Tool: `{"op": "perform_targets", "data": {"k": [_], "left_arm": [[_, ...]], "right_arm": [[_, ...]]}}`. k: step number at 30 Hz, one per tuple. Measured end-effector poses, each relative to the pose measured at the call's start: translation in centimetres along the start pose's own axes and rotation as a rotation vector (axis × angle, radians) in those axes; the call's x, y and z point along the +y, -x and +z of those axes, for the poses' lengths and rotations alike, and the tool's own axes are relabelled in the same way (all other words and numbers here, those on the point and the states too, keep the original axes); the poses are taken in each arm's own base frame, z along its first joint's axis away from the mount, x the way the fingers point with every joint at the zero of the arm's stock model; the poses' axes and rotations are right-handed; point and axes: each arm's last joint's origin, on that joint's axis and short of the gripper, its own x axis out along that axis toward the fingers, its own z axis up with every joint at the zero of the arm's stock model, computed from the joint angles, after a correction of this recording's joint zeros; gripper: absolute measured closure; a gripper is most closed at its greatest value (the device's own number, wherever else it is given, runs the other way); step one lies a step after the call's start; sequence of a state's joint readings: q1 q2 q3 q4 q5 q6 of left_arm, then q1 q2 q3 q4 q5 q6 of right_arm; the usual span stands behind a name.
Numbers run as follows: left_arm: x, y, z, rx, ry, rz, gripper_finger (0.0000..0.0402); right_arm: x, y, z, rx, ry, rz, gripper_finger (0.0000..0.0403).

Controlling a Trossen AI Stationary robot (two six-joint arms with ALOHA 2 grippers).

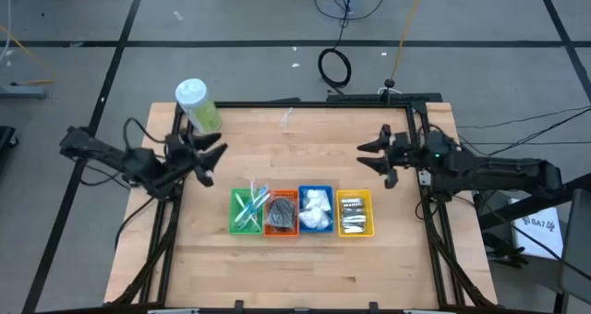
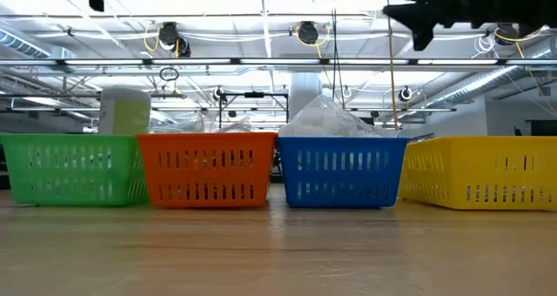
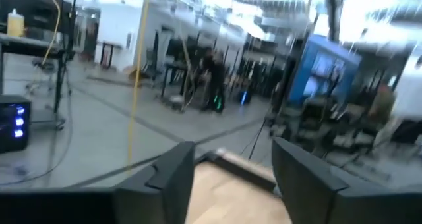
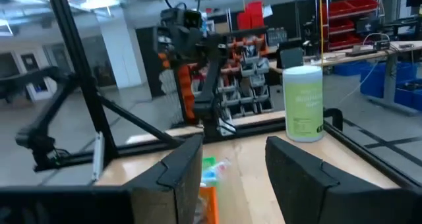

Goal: Pick & Place Travel size toiletries
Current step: Return to Home Position

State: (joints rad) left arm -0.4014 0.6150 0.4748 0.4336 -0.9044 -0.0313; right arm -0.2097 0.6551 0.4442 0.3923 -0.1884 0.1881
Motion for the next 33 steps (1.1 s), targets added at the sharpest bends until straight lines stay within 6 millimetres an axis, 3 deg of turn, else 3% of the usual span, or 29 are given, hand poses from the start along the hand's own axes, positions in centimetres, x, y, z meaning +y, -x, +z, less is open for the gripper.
{"op": "perform_targets", "data": {"k": [6, 12, 19, 24, 29, 33], "left_arm": [[0.6, -1.9, 2.3, 0.163, -0.148, -0.011, 0.0267], [2.5, -3.0, 2.6, 0.233, -0.327, -0.035, 0.0302], [5.7, -0.1, 3.6, 0.241, -0.24, -0.102, 0.0322], [7.1, 1.1, 0.4, 0.186, -0.139, -0.103, 0.034], [7.9, 1.1, -3.7, 0.163, -0.058, -0.102, 0.0354], [8.3, 1.0, -5.8, 0.176, -0.047, -0.099, 0.0357]], "right_arm": [[0.5, 2.0, 0.8, -0.02, -0.042, 0.004, 0.0248], [0.9, 3.2, 1.0, -0.025, -0.016, 0.033, 0.0248], [1.3, 5.1, 1.4, -0.048, 0.086, 0.032, 0.0248], [1.4, 5.5, 1.4, -0.056, 0.119, 0.031, 0.0248], [1.4, 5.5, 1.5, -0.058, 0.137, 0.03, 0.0248], [1.4, 5.5, 1.5, -0.058, 0.136, 0.03, 0.0248]]}}
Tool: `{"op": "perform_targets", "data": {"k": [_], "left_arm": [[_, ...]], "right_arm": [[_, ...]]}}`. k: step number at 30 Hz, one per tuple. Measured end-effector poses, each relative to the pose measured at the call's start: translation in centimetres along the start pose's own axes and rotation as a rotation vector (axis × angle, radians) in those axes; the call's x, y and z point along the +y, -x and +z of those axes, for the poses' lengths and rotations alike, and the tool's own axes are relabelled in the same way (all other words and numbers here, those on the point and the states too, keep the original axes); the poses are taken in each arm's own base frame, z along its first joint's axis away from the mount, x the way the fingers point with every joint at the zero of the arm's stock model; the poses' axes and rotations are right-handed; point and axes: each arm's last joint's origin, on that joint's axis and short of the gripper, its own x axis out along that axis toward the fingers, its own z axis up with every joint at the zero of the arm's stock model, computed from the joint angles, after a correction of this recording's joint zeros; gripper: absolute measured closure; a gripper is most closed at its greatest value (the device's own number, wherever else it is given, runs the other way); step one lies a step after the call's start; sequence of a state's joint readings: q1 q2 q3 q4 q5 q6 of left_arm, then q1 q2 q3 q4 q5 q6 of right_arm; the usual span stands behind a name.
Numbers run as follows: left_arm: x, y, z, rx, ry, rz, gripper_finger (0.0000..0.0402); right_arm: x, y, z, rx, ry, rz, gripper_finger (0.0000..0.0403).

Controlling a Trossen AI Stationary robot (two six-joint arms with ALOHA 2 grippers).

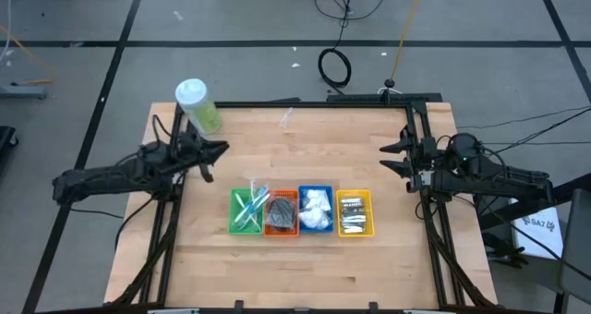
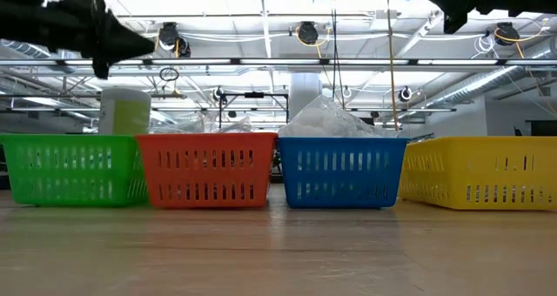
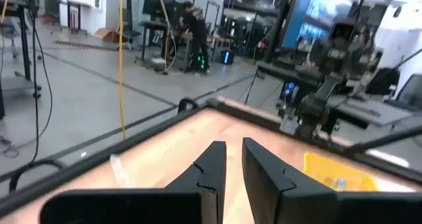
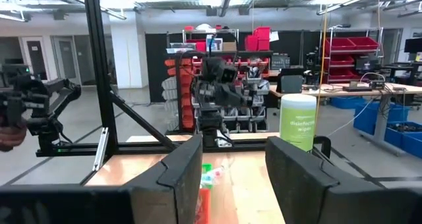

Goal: Pick & Place Travel size toiletries
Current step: Return to Home Position

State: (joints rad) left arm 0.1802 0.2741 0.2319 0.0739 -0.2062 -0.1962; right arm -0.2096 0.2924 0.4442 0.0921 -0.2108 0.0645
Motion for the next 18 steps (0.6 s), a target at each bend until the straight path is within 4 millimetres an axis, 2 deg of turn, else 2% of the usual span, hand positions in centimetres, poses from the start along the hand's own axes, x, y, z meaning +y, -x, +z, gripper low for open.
{"op": "perform_targets", "data": {"k": [4, 10, 18], "left_arm": [[0.3, -0.2, -1.9, 0.041, 0.004, 0.0, 0.0357], [0.4, -0.3, -3.7, 0.088, -0.042, -0.062, 0.0357], [0.6, -0.3, -5.0, 0.108, -0.022, -0.065, 0.0357]], "right_arm": [[0.0, 0.0, 0.0, 0.0, -0.002, 0.0, 0.0248], [0.0, 0.0, -0.2, 0.014, 0.004, -0.001, 0.0248], [-0.3, -0.3, -3.1, -0.052, 0.007, 0.003, 0.0248]]}}
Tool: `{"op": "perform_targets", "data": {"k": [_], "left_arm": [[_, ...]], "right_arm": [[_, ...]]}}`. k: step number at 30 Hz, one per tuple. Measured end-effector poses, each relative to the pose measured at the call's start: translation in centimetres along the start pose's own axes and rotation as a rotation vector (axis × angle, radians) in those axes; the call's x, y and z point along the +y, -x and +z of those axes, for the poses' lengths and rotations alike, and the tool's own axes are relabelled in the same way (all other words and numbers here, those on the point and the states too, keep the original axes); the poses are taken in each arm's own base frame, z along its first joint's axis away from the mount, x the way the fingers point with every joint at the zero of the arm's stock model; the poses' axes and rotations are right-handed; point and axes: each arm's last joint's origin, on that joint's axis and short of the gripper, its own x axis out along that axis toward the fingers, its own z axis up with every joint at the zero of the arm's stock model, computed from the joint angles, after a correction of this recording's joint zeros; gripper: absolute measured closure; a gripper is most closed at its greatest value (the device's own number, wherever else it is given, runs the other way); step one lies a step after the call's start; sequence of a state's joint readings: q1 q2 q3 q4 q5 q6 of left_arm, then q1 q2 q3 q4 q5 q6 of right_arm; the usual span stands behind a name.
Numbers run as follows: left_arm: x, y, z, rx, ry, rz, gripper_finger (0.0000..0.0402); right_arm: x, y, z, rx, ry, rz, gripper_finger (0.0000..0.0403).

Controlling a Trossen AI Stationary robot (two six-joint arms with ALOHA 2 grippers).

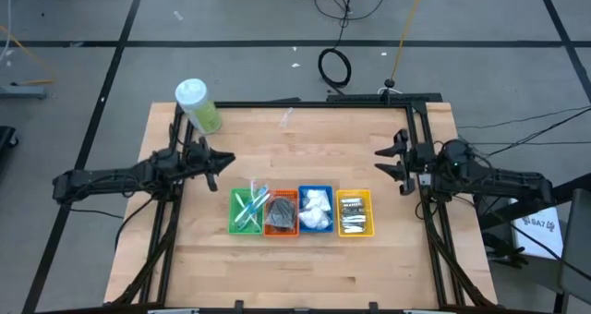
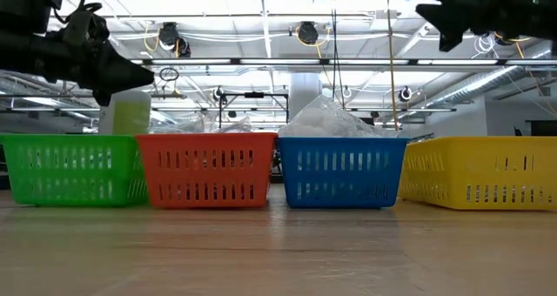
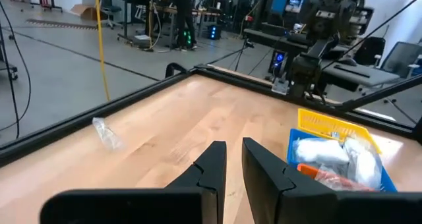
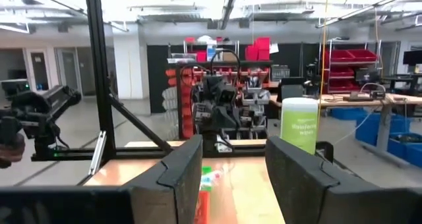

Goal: Pick & Place Travel size toiletries
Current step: Return to Home Position

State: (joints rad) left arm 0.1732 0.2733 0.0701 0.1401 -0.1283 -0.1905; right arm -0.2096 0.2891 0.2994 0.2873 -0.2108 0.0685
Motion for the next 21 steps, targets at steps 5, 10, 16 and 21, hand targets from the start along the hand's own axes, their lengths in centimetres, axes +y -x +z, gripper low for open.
{"op": "perform_targets", "data": {"k": [5, 10, 16, 21], "left_arm": [[0.0, -0.1, -0.9, -0.036, -0.001, -0.03, 0.0357], [-0.3, -0.1, -1.2, -0.017, -0.007, -0.096, 0.0357], [-0.6, 0.0, -1.2, -0.011, -0.027, -0.135, 0.0357], [-0.6, 0.0, -1.2, -0.011, -0.038, -0.134, 0.0357]], "right_arm": [[-0.1, 0.3, -2.3, -0.017, -0.039, 0.002, 0.0248], [-0.1, 0.5, -3.7, 0.011, -0.052, -0.001, 0.0248], [-0.1, 0.9, -4.8, 0.003, -0.068, -0.002, 0.0248], [0.3, 1.3, -4.8, -0.055, -0.075, 0.018, 0.0248]]}}
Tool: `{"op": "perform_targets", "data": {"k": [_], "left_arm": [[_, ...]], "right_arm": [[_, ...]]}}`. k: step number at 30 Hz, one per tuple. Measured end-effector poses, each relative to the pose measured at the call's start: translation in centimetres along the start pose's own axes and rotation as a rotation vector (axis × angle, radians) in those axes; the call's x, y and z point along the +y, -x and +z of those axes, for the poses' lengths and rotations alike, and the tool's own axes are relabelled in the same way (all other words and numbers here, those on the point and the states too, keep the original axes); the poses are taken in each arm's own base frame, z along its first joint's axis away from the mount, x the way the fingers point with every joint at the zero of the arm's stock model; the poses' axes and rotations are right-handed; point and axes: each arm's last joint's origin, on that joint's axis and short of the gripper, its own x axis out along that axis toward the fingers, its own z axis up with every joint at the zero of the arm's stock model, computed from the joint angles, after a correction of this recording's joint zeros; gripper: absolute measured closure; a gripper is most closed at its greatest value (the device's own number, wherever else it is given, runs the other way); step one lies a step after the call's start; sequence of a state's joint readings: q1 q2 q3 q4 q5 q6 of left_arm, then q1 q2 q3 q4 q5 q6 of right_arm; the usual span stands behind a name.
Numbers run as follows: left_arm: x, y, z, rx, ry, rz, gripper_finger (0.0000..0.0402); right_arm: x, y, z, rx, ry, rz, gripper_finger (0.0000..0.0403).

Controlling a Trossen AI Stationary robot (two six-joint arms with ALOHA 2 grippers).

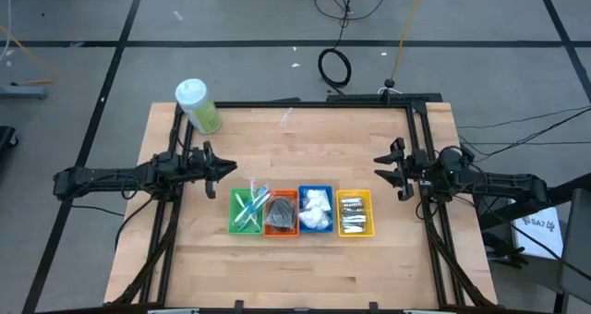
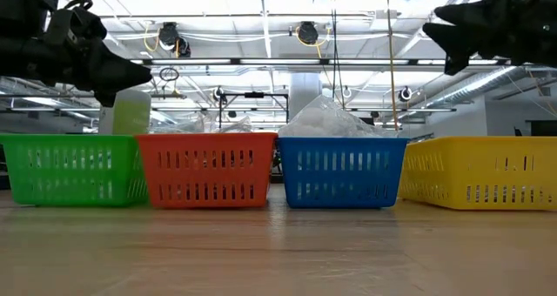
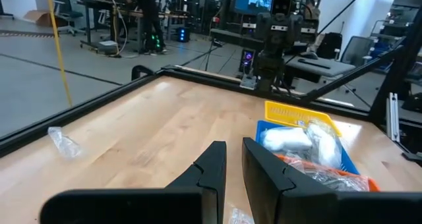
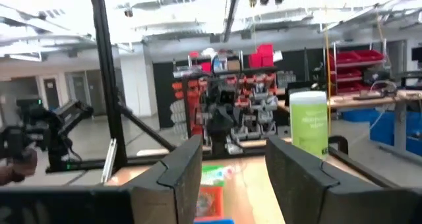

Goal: Pick & Place Travel size toiletries
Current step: Return to Home Position

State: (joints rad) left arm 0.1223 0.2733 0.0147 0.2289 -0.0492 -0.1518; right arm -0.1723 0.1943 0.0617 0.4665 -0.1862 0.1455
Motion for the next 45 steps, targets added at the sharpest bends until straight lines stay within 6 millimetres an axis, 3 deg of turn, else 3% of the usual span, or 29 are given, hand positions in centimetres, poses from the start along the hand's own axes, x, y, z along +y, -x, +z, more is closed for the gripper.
{"op": "perform_targets", "data": {"k": [11, 39, 45], "left_arm": [[0.1, 0.0, -0.4, 0.043, -0.021, 0.029, 0.0357], [0.1, 0.8, -0.1, -0.001, -0.082, 0.028, 0.0357], [0.1, 0.8, -0.1, 0.001, -0.072, 0.031, 0.0357]], "right_arm": [[-0.2, 0.4, -2.2, 0.209, 0.056, -0.223, 0.0248], [0.0, 0.5, -2.7, 0.258, 0.076, -0.206, 0.0248], [0.0, 0.5, -2.7, 0.252, -0.017, -0.218, 0.0248]]}}
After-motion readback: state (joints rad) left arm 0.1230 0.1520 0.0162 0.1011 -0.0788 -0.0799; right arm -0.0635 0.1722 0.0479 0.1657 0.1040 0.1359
